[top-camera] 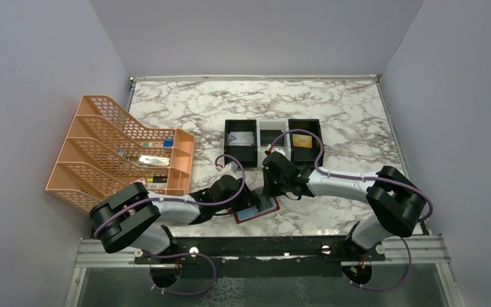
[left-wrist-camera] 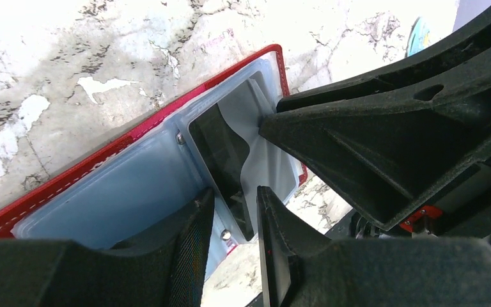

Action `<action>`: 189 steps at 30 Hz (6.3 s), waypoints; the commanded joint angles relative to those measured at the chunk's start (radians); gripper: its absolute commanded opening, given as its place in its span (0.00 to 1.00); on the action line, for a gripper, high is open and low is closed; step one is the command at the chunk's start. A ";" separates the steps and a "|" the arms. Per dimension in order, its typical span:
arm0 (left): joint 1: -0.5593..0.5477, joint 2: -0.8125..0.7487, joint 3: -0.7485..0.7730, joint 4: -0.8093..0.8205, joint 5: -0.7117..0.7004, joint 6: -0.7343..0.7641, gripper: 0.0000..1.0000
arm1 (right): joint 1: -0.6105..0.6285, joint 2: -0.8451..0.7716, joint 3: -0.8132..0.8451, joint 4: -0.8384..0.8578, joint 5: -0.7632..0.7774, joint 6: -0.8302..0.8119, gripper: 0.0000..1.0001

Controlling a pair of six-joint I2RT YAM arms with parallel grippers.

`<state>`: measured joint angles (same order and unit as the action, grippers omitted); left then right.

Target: Take the credit cards out of the card holder

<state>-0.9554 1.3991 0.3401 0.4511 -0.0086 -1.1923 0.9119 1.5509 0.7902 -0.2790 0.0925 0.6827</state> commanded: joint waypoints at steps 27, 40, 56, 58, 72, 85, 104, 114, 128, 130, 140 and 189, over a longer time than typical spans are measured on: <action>0.008 -0.074 -0.023 -0.223 -0.130 -0.032 0.07 | 0.014 0.045 -0.038 -0.025 -0.004 0.003 0.18; 0.008 -0.075 -0.003 -0.257 -0.130 -0.001 0.27 | 0.015 0.045 -0.036 0.018 -0.074 -0.012 0.24; 0.007 -0.077 0.025 -0.368 -0.175 0.029 0.02 | 0.014 -0.002 -0.047 0.056 -0.136 -0.031 0.34; 0.007 -0.088 0.027 -0.386 -0.185 0.035 0.02 | 0.014 0.003 -0.046 0.054 -0.138 -0.032 0.35; 0.007 -0.163 0.055 -0.527 -0.247 0.081 0.09 | 0.014 0.041 -0.045 0.035 -0.113 -0.028 0.35; 0.007 -0.133 0.041 -0.447 -0.198 0.077 0.31 | 0.015 -0.022 -0.008 0.021 -0.154 -0.057 0.36; 0.007 -0.155 -0.006 -0.404 -0.184 0.052 0.35 | 0.015 0.004 -0.039 0.175 -0.302 0.072 0.36; 0.063 -0.133 -0.061 -0.322 -0.113 0.070 0.42 | 0.013 0.051 -0.098 0.167 -0.228 0.116 0.35; 0.160 -0.178 -0.218 -0.072 0.077 0.040 0.30 | -0.025 0.072 -0.164 0.226 -0.269 0.148 0.34; 0.167 -0.203 -0.232 -0.056 0.085 0.039 0.29 | -0.030 0.073 -0.174 0.246 -0.286 0.149 0.34; 0.192 -0.217 -0.233 0.028 0.159 0.040 0.25 | -0.059 0.079 -0.223 0.317 -0.337 0.179 0.34; 0.195 -0.525 -0.053 -0.447 -0.005 0.163 0.00 | -0.091 -0.410 -0.268 0.422 -0.019 0.016 0.72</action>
<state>-0.7620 0.9024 0.2451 0.0814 0.0223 -1.0744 0.8246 1.2377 0.5777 0.0956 -0.1432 0.7410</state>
